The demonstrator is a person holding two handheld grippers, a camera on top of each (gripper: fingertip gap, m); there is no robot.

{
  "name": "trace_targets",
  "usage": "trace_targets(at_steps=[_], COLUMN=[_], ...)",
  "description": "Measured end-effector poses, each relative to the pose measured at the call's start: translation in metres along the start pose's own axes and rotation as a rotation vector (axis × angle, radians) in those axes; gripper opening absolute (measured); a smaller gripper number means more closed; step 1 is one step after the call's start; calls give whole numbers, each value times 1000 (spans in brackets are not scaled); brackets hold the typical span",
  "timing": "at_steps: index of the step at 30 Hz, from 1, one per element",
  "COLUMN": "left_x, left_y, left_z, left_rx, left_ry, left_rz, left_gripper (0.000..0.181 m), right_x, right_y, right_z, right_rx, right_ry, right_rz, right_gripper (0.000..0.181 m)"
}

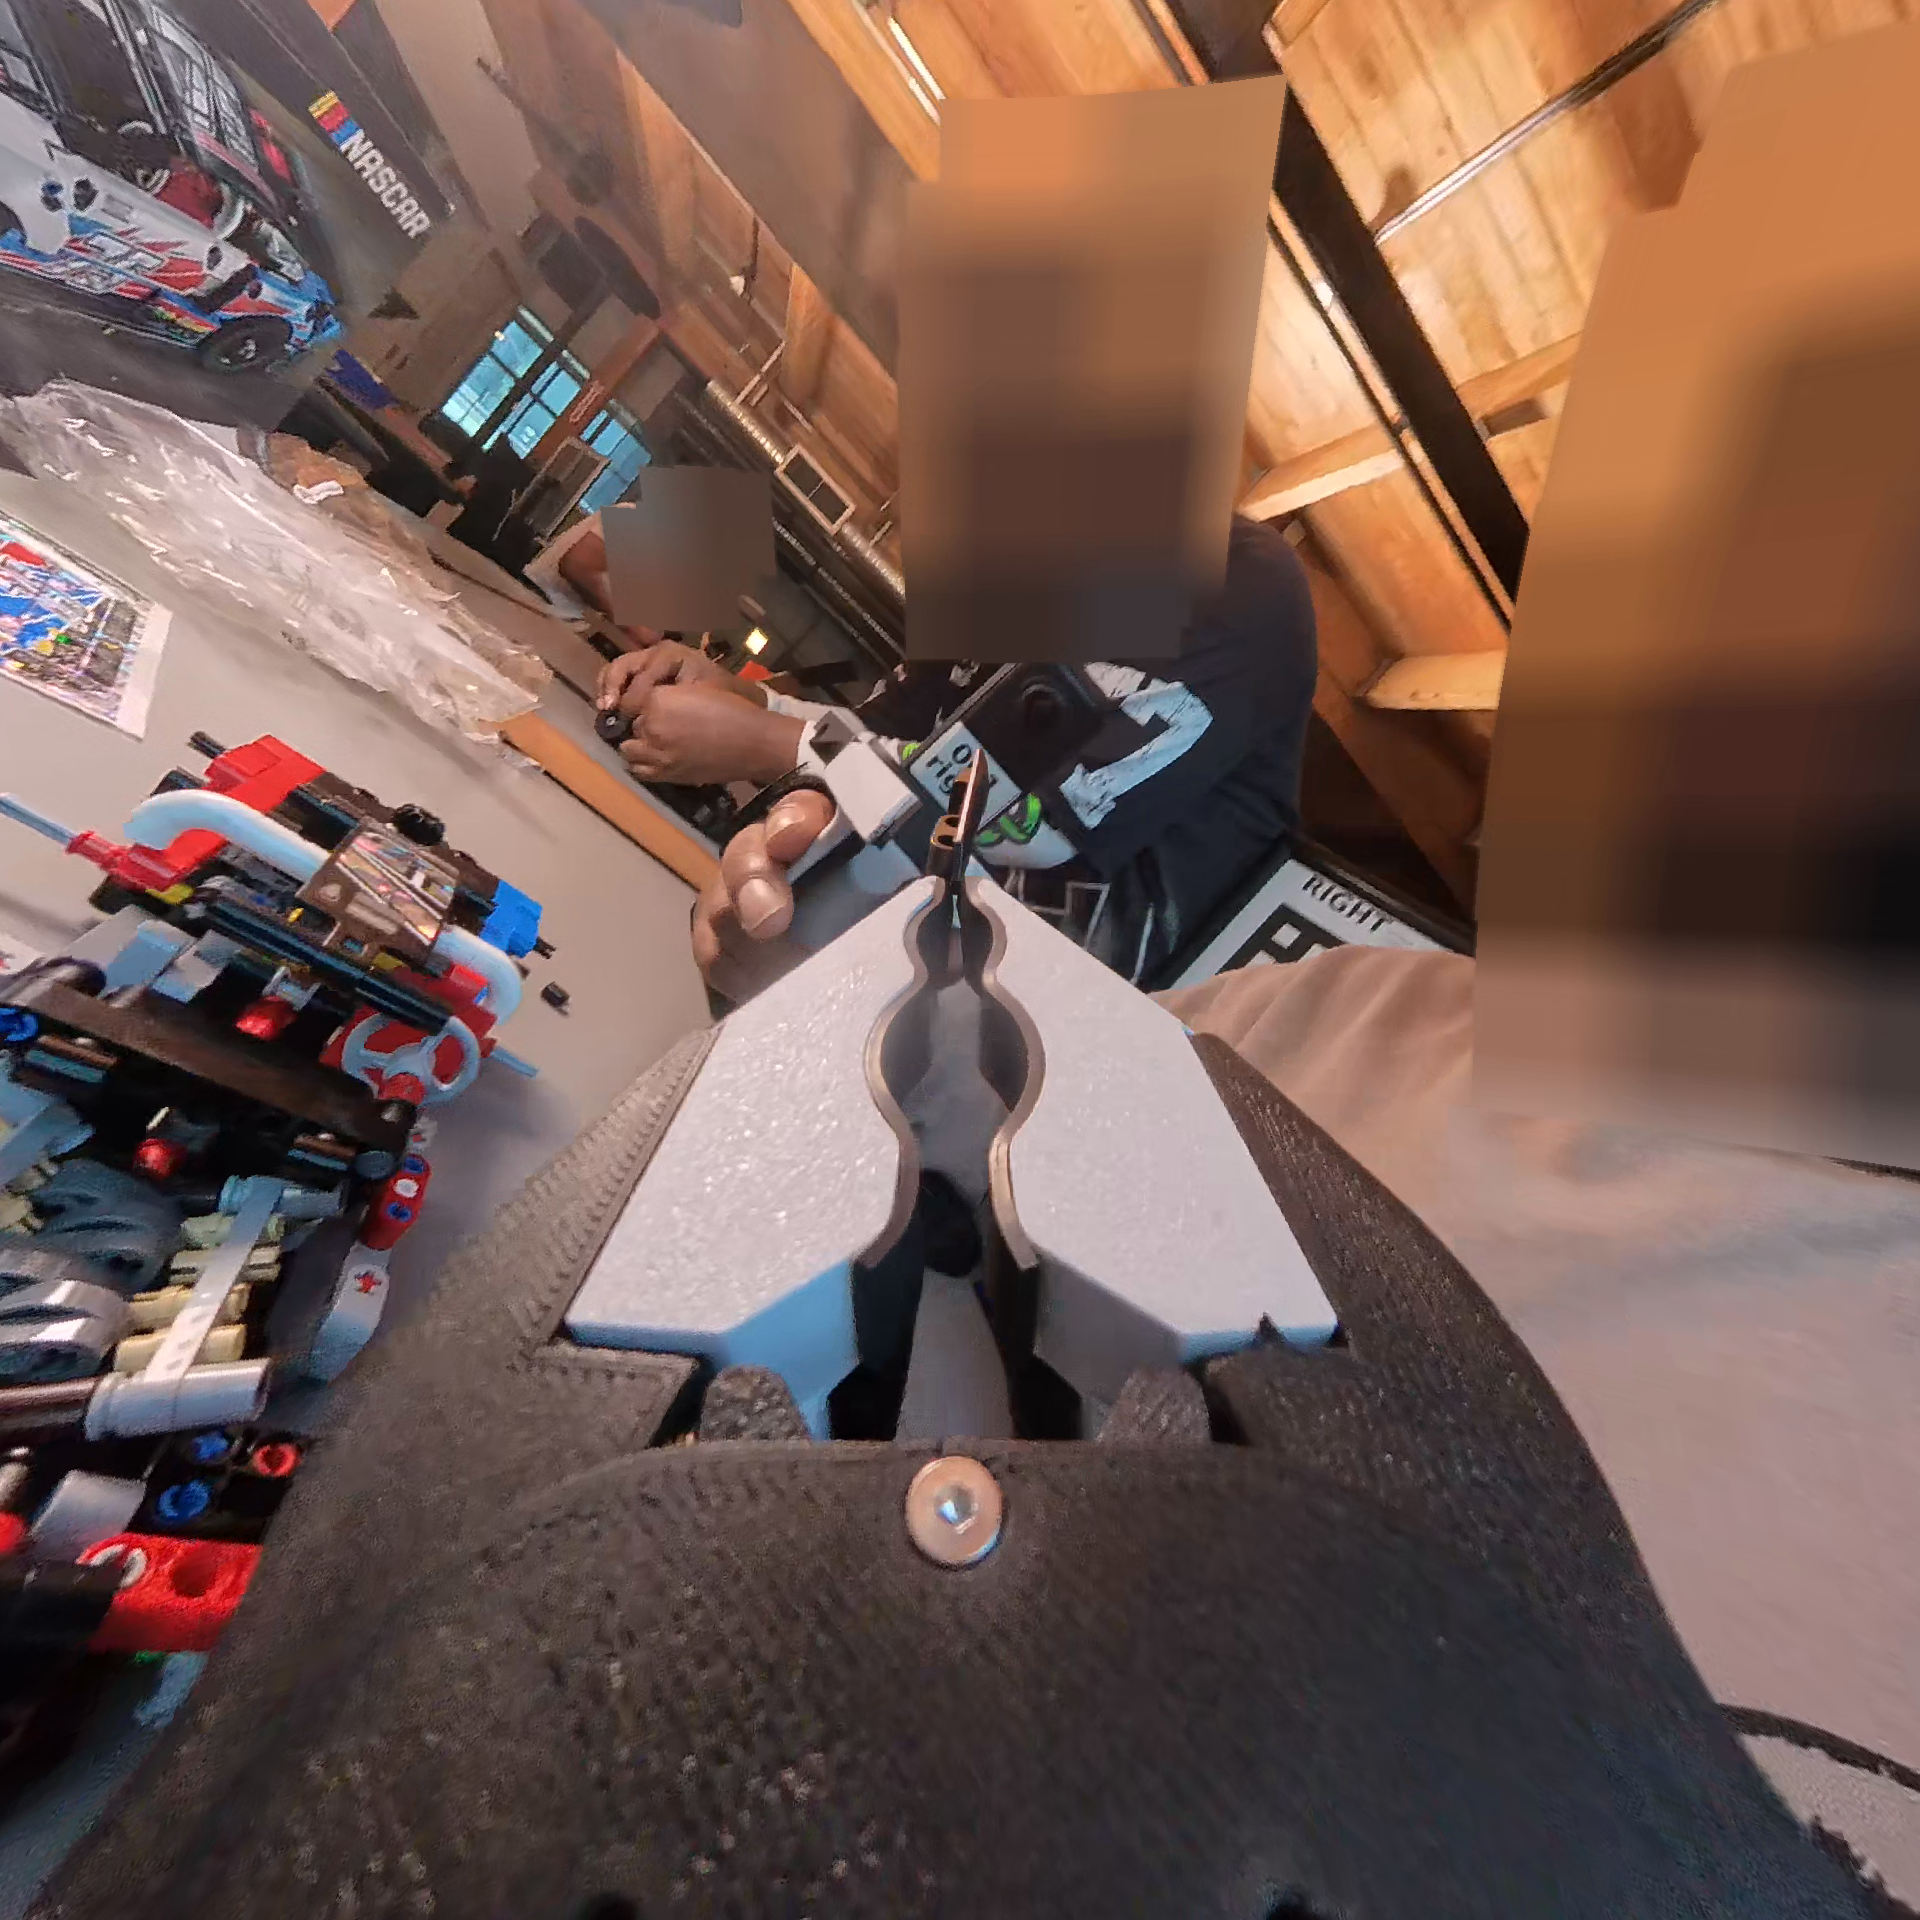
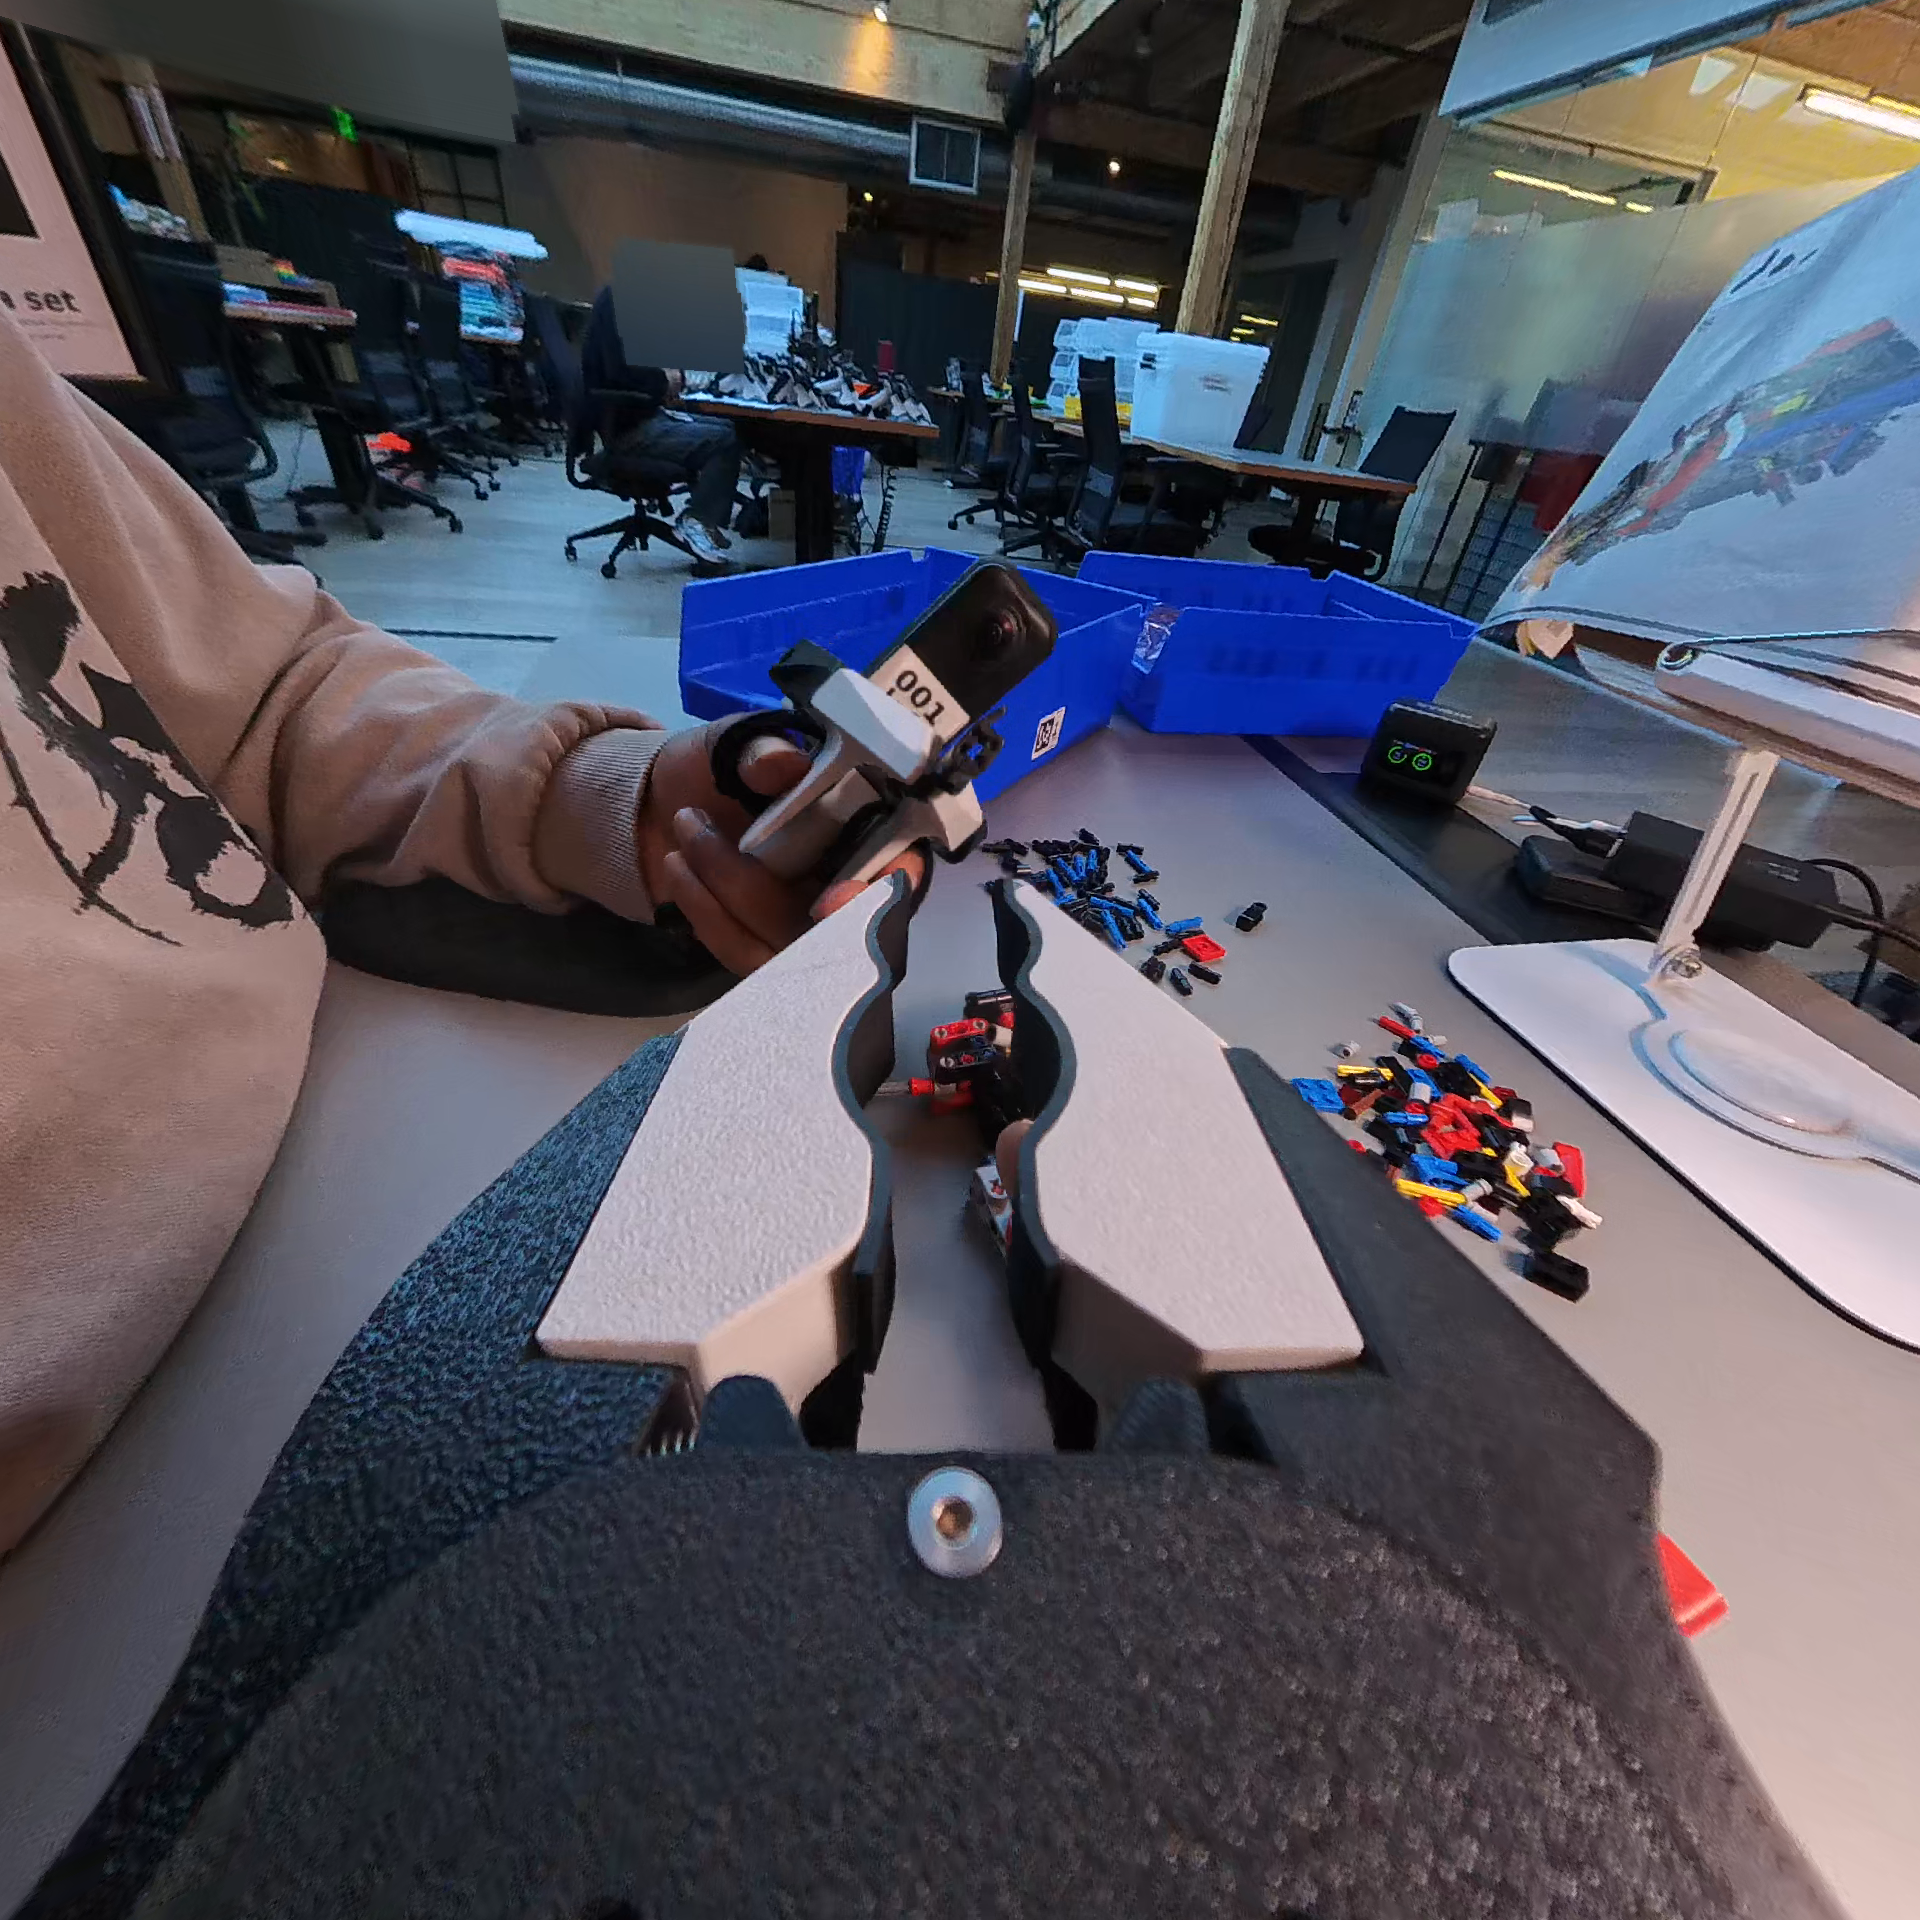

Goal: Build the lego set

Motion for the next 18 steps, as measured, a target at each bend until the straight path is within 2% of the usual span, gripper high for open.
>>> trace_targets(at_steps=[1,8,12,18], left_x=[-2,-16,-19,-19], left_y=[0,2,1,1], left_z=[2,10,12,11], left_rx=[20,88,97,114], left_ry=[-31,-178,-208,-208], left_rz=[28,159,173,186], left_gripper=[0,0,0,0], right_x=[-1,-4,-6,-8], right_y=[0,-7,-9,-7], right_z=[0,3,5,5], right_rx=[3,51,57,58], right_ry=[-8,-44,-57,-64], right_rz=[-1,-4,-18,-1], right_gripper=[15,14,7,7])
Point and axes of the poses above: each gripper's, where its closed fingertips meet, z out along the fingers, x out of its top, y = z × x across the jaws, the point moved 7 cm from there along -z, back along the fingers, and after that the axes turned 4 degrees about z, right-handed, at the moved point
